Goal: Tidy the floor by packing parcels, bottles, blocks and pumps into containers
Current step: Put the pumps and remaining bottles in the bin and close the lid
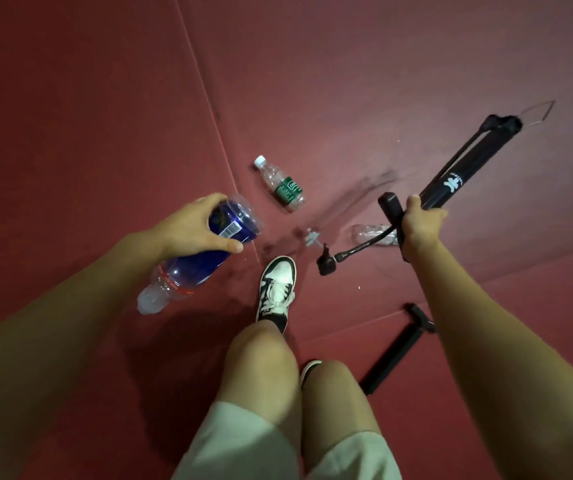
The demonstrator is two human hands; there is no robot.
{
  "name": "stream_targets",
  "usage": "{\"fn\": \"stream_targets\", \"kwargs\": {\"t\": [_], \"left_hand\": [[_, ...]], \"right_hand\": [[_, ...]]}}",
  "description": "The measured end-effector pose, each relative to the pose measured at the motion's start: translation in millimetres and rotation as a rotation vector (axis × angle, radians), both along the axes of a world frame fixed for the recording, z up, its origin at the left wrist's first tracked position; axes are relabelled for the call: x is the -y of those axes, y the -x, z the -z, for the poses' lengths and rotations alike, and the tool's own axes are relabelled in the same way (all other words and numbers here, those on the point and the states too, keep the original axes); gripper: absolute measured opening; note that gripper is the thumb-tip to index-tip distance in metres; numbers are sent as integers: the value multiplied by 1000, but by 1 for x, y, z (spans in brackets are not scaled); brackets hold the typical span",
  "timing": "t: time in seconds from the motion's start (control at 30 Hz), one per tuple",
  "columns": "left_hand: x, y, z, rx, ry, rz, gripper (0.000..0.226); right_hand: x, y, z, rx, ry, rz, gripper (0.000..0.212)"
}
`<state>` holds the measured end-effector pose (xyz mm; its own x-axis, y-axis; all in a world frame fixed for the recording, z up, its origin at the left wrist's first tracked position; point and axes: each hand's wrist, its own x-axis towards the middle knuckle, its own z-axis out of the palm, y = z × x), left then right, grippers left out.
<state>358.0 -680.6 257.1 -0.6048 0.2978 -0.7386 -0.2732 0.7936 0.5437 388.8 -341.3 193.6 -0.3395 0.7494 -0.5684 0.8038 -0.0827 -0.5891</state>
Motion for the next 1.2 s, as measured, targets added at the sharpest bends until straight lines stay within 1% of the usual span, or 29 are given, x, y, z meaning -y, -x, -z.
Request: {"fn": "stream_targets", "kwargs": {"t": [0.13, 0.23, 0.37, 0.53, 0.7, 0.83, 1.0, 1.2], "left_hand": [[-8, 2, -99, -53, -1, 30, 69], [-15, -4, -160, -71, -14, 48, 68], [-26, -14, -222, -100, -17, 107, 69], [-52, -32, -280, -169, -56, 179, 72], [-89, -63, -330, -233, -109, 267, 72], [-116, -92, -357, -281, -134, 357, 65], [-141, -126, -377, -252, -158, 483, 64], [-170, -148, -395, -231, -202, 682, 63]], "right_hand": [[8, -20, -101, -28, 64, -28, 44], [14, -37, -165, -54, 100, -57, 43], [14, -64, -234, -70, 162, -135, 26], [4, -111, -300, -120, 167, -240, 23], [-10, -168, -351, -159, 147, -347, 14], [-17, -215, -381, -176, 128, -382, 11], [-19, -280, -413, -149, 141, -340, 18], [2, -345, -444, -66, 70, -308, 33]]}}
